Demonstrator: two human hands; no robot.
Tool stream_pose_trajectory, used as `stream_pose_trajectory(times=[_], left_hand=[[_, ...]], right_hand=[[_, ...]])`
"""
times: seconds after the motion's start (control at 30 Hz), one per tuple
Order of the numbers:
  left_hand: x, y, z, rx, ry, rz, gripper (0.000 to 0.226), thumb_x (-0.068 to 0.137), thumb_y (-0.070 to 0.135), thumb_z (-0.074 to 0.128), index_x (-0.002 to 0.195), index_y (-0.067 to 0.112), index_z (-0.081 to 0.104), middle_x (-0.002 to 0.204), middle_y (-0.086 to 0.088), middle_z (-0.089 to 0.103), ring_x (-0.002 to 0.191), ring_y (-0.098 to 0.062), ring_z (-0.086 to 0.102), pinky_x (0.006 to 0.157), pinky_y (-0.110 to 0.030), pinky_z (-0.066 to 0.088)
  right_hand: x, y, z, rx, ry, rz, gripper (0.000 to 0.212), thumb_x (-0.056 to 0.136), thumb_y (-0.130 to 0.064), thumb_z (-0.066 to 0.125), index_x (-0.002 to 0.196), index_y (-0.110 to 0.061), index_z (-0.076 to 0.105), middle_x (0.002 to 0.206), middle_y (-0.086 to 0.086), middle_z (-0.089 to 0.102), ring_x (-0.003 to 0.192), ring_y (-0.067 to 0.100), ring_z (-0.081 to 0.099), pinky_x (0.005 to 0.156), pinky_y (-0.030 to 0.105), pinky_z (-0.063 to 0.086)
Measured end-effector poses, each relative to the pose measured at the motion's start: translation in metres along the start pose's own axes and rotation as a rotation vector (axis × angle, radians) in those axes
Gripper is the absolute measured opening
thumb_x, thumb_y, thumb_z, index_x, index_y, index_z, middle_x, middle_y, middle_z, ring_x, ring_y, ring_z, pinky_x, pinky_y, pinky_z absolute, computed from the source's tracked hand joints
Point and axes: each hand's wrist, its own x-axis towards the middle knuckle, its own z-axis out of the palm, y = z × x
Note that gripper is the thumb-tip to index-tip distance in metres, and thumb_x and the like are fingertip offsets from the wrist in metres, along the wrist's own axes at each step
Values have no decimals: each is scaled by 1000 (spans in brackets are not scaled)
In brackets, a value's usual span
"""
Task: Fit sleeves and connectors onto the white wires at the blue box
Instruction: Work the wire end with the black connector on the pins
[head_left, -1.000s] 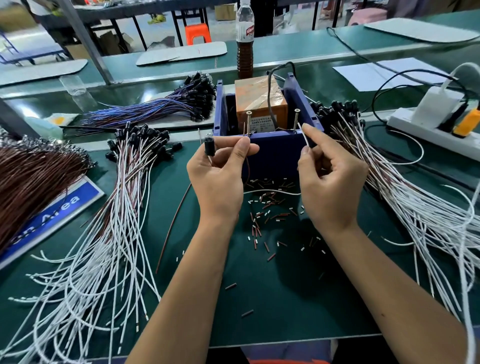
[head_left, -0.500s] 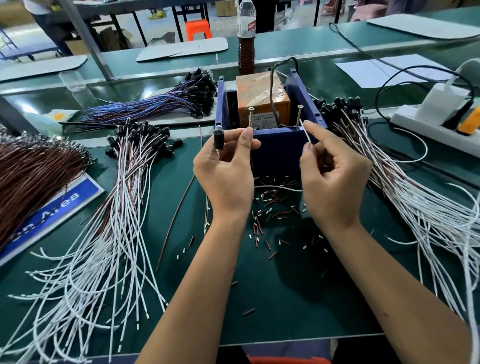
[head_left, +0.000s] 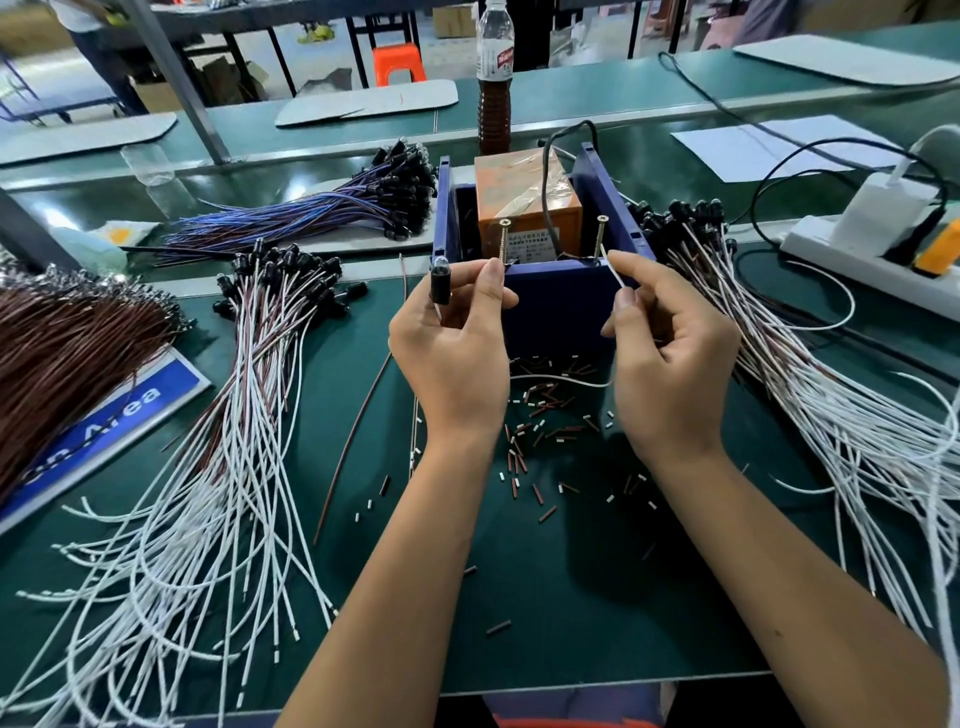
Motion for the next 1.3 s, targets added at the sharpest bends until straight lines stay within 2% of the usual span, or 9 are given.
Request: stream_pose_trajectory(times=[0.2,0.3,0.43,0.57,0.7,1.0,1.3], left_hand=[[-1,0,-1,30,13,23,11,96,13,71,85,11,75,70,1,73,64,-6,63,70,-19,48],[-2,0,-1,61,12,20,14,96,12,67,85,13,76,71,3,74,62,-6,59,66,-18,45],[-4,3,-1,62,16,31,14,95,7,65,88,14,76,71,5,75,66,-6,65,67,-14,47],[-4,5,-1,31,17,52,16,94,4,68,85,18,70,71,4,75,70,-12,72,71,-22,54],[-4,6,-2,25,18,61,16,94,4,70,85,17,69,73,2,76,66,-10,71,67,-26,54],[-4,5,-2,43,-4,67,14,94,5,70,84,14,72,72,2,75,63,-8,69,65,-22,52],[-4,6,-3,40,-18,46,15,95,7,70,83,16,72,73,-2,75,59,-12,62,65,-31,50]], right_hand=[[0,-2,-1,42,-18,31,29,100,-7,56,120,-15,76,72,-9,64,67,16,63,63,25,53],[0,-2,-1,53,-15,44,29,100,-5,56,119,-14,77,72,-8,64,67,15,63,64,21,50],[0,-2,-2,82,-6,60,30,100,-3,55,116,-16,76,72,-9,64,69,11,62,66,19,50],[1,-1,-2,109,15,74,30,100,-2,55,114,-15,77,73,-3,66,69,14,62,66,25,50],[1,-2,-3,118,27,69,30,99,-2,54,113,-16,77,73,2,66,68,19,62,65,33,50],[1,-1,-3,127,19,73,30,99,-1,54,112,-14,77,75,1,68,69,17,63,65,34,51],[1,0,-3,107,10,63,29,100,-4,54,112,-16,77,72,1,67,67,20,62,62,37,50]])
